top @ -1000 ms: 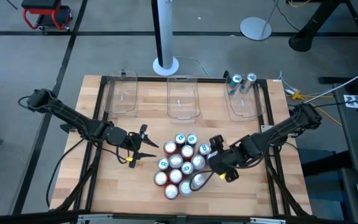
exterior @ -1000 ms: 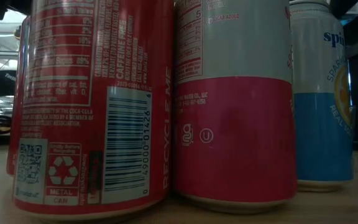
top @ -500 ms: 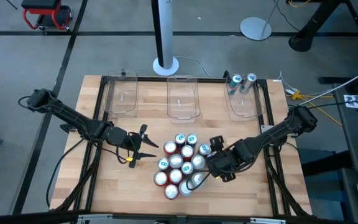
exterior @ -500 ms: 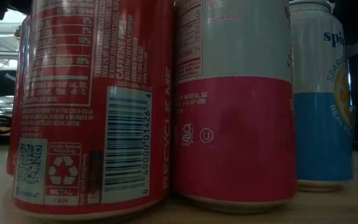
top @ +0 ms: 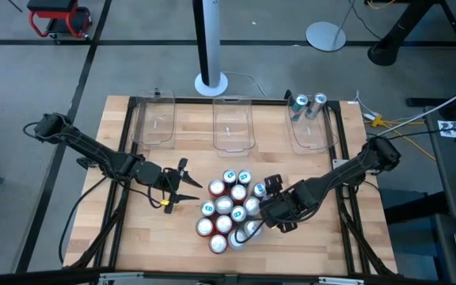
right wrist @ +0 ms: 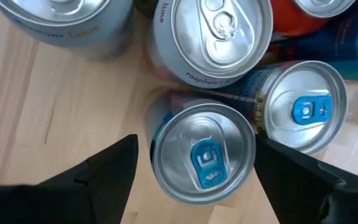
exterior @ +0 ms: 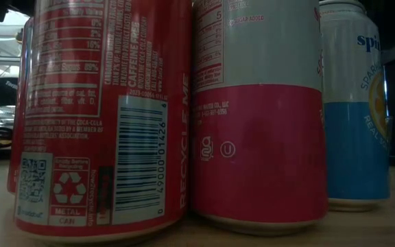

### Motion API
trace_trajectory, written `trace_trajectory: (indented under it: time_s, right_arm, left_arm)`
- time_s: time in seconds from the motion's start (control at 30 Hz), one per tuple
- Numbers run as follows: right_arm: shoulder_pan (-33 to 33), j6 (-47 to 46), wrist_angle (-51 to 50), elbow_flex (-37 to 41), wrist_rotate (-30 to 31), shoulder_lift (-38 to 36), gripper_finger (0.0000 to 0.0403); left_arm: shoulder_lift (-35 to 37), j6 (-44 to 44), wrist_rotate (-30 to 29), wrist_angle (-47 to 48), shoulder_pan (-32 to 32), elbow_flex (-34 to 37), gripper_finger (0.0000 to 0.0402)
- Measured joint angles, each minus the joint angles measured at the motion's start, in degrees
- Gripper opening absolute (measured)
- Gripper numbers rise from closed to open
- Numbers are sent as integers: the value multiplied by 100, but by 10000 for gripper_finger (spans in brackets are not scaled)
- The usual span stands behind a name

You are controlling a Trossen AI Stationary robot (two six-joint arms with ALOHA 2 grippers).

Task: Sort soda cans
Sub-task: Put the blue soda can into the top right transparent bin

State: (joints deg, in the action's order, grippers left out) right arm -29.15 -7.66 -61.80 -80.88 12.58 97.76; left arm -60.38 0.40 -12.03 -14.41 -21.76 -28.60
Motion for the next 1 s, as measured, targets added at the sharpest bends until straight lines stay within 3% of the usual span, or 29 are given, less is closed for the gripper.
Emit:
trace_trajectory:
  time_s: [0.67, 1.0]
  right_arm:
    - [0, 375, 115, -2, -273, 572, 309]
    - [-2, 660, 43, -25, -280, 596, 228]
  left_arm:
    - [0, 0, 0, 8, 0, 0, 175]
    - [0, 0, 0, 2, 0, 0, 175]
